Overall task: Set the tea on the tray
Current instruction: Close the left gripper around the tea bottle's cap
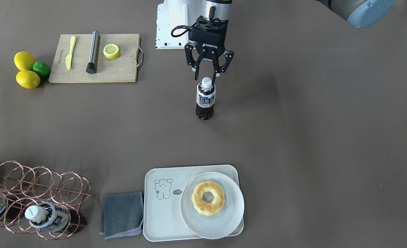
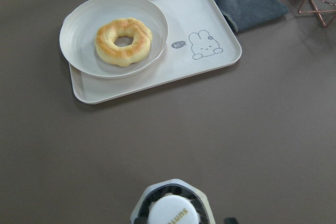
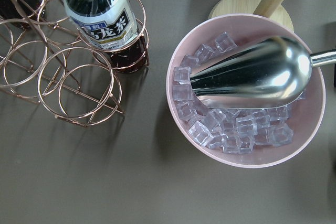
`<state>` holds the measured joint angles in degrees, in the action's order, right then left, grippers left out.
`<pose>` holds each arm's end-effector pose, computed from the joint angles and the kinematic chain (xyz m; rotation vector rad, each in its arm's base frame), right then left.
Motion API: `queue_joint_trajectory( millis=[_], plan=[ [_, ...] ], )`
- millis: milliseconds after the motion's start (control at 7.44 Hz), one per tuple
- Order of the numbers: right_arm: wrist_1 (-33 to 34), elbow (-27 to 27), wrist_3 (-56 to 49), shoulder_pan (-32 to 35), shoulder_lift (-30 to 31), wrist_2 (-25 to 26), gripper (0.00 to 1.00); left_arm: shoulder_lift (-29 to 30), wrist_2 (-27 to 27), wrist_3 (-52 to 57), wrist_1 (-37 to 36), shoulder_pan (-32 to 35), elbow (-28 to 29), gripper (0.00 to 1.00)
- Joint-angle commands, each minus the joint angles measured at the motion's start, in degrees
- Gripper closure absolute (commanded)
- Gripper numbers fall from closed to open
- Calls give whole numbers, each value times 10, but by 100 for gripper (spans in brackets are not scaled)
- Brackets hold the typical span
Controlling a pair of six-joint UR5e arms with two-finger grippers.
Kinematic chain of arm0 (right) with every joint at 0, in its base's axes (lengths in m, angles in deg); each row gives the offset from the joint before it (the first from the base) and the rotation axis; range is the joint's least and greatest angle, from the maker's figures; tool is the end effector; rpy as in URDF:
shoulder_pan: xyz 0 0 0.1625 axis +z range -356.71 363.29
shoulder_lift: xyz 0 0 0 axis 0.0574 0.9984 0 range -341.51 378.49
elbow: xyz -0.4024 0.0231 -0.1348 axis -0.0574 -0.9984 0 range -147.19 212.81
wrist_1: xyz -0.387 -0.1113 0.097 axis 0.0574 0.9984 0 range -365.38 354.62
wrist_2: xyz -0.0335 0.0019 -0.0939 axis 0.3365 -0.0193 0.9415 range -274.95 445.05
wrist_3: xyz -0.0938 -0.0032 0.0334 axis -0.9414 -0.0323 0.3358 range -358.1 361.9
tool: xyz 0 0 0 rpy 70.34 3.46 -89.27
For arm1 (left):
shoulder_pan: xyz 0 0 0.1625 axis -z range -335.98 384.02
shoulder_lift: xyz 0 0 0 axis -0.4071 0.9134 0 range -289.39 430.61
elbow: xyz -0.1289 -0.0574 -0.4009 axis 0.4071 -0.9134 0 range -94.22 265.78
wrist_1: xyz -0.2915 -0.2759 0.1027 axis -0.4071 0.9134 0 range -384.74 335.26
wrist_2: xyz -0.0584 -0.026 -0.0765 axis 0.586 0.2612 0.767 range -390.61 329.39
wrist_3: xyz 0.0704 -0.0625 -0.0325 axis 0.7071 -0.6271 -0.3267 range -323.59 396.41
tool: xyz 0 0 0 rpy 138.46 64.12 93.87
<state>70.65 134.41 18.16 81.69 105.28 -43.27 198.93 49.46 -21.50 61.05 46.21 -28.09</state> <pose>-0.0360 -0.5316 0.5070 0.3113 -0.7509 -0.0912 0.4826 -0.3593 0.1165 0.6012 0.8260 0.0698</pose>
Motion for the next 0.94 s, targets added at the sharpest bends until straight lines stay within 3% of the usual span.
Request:
queue_joint_trajectory(
  millis=[0, 806],
  plan=[
    [0, 0, 0, 0, 0, 0, 0, 1, 0, 1, 1, 2, 1, 42],
    [-1, 0, 0, 0, 0, -1, 0, 2, 0, 1, 1, 8, 7, 46]
  ],
)
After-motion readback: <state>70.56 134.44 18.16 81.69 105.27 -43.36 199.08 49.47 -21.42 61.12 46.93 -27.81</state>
